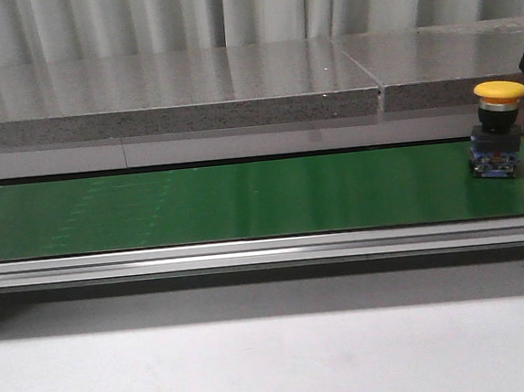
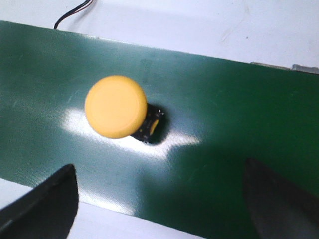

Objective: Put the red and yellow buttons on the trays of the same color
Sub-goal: 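Return the right gripper to the belt's end and grasp the yellow button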

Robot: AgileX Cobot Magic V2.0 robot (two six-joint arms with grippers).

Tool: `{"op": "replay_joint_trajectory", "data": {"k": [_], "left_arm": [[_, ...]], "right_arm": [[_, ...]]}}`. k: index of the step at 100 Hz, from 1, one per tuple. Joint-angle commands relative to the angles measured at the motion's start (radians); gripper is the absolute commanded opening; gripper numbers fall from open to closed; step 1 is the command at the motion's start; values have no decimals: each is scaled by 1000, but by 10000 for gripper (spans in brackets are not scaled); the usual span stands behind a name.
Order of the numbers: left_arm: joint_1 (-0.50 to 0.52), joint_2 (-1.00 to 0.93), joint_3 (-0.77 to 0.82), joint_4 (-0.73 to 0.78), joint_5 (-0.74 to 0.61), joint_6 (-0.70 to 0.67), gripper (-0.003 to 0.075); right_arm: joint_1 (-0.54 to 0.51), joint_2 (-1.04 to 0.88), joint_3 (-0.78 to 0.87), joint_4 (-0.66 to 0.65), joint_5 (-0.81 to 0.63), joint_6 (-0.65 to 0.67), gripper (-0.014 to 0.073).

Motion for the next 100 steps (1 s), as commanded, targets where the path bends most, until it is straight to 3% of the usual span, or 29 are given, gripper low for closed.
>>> {"op": "replay_joint_trajectory", "data": {"k": [1,60,69,86,100], "left_arm": [[-6,11,-24,-16,-68,1,-19],[-6,11,-24,-16,-68,1,-19],[-6,11,-24,-16,-68,1,-19],[-6,11,-24,-16,-68,1,-19],[-6,11,-24,-16,-68,1,-19]], "right_arm": [[0,-4,-22,27,-59,-15,654],[0,145,-58,50,-189,-34,644],[0,151,-58,50,-189,-34,561],[0,155,-58,53,-186,-29,274],[-1,153,-58,55,-175,-7,206]]}}
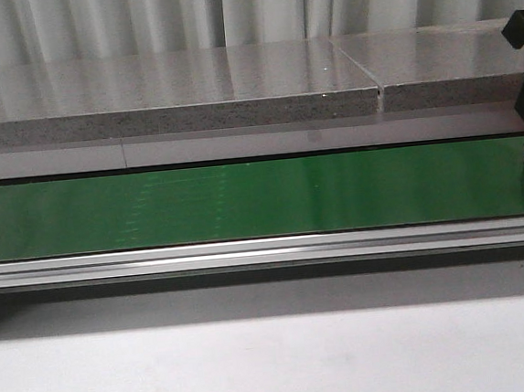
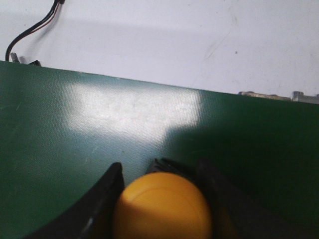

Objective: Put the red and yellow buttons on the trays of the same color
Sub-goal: 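Return the right gripper to the belt's end and grasp the yellow button, then lower the yellow button into the yellow tray and open the right gripper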

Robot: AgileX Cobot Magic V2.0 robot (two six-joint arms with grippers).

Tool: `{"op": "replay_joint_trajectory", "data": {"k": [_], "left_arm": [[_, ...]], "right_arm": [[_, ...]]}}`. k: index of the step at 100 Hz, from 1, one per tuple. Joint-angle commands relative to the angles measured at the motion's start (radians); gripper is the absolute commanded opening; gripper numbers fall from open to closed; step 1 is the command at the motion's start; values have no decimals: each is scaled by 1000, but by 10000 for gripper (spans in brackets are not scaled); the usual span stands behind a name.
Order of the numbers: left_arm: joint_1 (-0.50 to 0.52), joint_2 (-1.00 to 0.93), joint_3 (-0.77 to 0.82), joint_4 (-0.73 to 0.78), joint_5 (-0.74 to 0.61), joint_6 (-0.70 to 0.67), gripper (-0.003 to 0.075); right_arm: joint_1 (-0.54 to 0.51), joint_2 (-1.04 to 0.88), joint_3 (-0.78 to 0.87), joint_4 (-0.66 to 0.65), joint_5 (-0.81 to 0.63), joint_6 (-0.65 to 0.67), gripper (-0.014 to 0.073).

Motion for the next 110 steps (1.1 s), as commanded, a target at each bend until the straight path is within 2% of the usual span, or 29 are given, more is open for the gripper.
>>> {"op": "replay_joint_trajectory", "data": {"k": [1,21,37,65,89,110], "left_arm": [[-6,11,-24,-16,-68,1,-19],[-6,11,-24,-16,-68,1,-19],[-6,11,-24,-16,-68,1,-19],[-6,11,-24,-16,-68,1,-19],[-6,11,-24,-16,-68,1,-19],[-6,11,-24,-16,-68,1,-19]], "right_arm": [[-2,-36,-31,22,-22,11,206],[-27,-95,-31,22,8,56,206],[-107,-185,-31,22,23,76,206],[-389,-319,-30,21,44,146,206],[-675,-327,-30,21,-50,181,206],[-821,-308,-27,21,-109,260,206]]}}
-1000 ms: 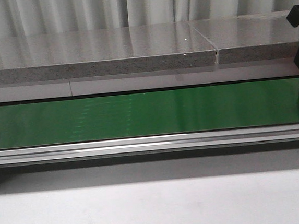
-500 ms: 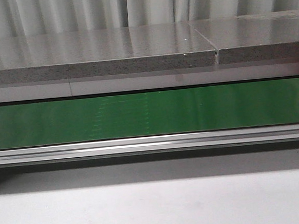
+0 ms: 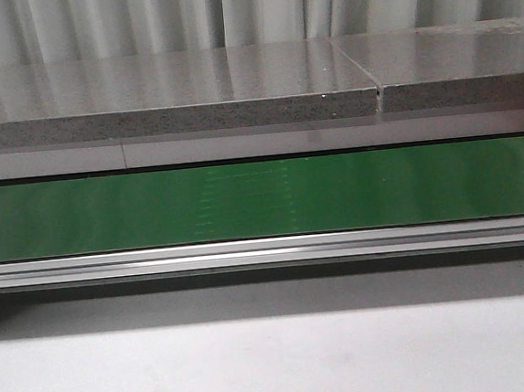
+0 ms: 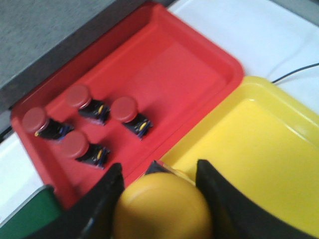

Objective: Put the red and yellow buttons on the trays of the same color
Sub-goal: 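Lower the yellow button into the yellow tray and open the right gripper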

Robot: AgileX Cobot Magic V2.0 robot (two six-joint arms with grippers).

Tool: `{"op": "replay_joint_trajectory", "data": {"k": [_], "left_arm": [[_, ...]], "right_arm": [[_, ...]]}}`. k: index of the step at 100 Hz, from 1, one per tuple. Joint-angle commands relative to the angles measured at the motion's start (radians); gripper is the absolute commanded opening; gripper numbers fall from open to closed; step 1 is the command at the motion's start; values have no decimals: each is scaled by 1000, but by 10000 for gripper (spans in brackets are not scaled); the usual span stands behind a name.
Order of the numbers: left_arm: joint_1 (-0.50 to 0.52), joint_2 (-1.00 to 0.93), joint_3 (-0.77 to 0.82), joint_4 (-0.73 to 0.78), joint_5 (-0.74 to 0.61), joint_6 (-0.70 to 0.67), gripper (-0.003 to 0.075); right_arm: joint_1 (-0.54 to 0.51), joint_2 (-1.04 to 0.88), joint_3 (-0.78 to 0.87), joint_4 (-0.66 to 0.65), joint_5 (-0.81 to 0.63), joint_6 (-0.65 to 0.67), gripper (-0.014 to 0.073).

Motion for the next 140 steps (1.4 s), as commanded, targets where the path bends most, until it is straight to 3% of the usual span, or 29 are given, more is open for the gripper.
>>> {"op": "replay_joint_trajectory", "data": {"k": [1,26,56,109,140], "left_arm": [[-6,11,-24,-16,-68,1,-19],[-6,11,-24,-16,-68,1,-19],[-6,11,-24,-16,-68,1,-19],[-6,11,-24,-16,-68,1,-19],[-6,11,-24,-16,-68,1,-19]], "right_arm": [[-42,-9,-27,17,-83,29,206],[-62,118,-27,10,-126,33,206],[-63,243,-24,-47,-67,33,206],[-61,245,204,-47,-252,33,206],[-60,245,242,-47,-307,33,206]]}}
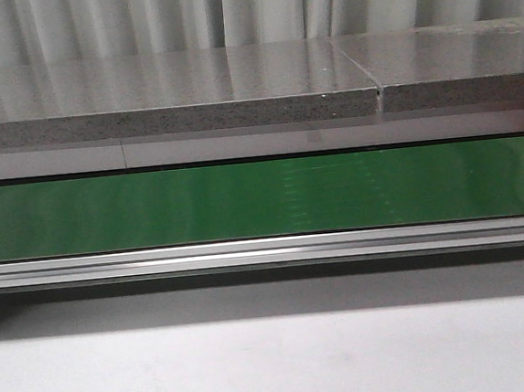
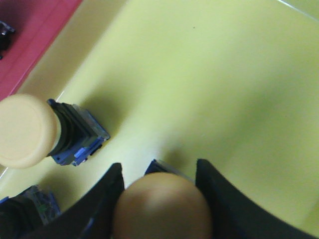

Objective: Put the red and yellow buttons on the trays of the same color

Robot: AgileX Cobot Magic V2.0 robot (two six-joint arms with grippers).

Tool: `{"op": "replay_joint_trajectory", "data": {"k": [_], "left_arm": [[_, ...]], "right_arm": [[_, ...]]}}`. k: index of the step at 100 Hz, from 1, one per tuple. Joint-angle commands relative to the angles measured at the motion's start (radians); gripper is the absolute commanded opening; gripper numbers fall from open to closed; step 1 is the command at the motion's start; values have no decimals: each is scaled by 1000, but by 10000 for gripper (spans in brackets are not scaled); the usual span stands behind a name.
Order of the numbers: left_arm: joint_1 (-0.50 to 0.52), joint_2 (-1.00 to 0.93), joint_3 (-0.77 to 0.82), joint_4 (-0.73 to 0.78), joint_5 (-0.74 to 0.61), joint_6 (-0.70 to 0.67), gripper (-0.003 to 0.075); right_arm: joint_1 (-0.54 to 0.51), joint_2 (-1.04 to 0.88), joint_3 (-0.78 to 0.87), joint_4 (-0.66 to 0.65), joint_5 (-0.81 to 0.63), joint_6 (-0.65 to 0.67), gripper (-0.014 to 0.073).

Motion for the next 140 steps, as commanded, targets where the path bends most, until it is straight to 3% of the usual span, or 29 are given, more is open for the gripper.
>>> {"op": "replay_joint_trajectory", "data": {"k": [1,92,101,121,140], "left_arm": [[-6,11,-24,-16,-68,1,-19],[-6,11,-24,-16,-68,1,-19],[-6,11,-24,-16,-68,1,-19],[-6,11,-24,-16,-68,1,-19],[-6,11,-24,-16,-68,1,-19]], "right_arm": [[-4,-35,-19,3,-60,-1,206],[42,13,-19,3,-32,-4,211],[42,13,-19,3,-31,-5,286],[42,8,-20,3,-24,-5,606],[42,-45,-22,3,-39,-5,635]]}}
